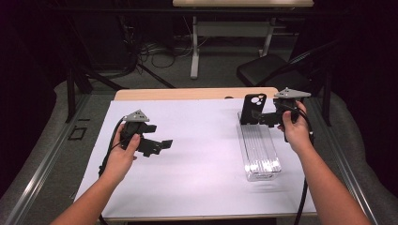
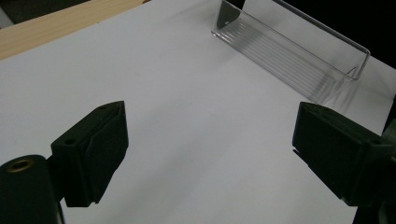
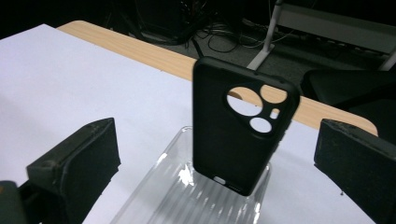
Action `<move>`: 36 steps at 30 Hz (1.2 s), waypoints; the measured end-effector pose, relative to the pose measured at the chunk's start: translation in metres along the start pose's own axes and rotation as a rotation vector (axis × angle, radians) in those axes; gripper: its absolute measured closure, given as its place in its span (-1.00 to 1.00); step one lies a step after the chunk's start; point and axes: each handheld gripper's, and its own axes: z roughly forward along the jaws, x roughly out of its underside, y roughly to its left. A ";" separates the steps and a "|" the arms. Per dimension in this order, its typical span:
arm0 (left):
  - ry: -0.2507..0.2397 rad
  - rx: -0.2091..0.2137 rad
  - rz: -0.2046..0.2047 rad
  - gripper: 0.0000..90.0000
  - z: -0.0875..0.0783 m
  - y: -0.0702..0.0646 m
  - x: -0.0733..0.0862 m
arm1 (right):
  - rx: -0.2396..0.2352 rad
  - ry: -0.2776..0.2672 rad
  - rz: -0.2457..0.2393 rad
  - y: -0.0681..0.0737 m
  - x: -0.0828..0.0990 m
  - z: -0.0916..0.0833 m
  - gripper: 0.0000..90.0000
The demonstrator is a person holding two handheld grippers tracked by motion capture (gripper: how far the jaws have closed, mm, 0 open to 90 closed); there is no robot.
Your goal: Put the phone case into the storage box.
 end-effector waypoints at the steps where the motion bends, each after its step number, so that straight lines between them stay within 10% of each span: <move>1: -0.009 0.006 -0.009 -0.76 0.000 0.000 0.000 | -0.012 0.000 0.004 0.004 -0.001 -0.001 -1.00; 36: -0.056 0.063 -0.022 -0.98 0.001 0.000 0.009 | -0.177 0.009 0.011 0.085 0.004 -0.031 -1.00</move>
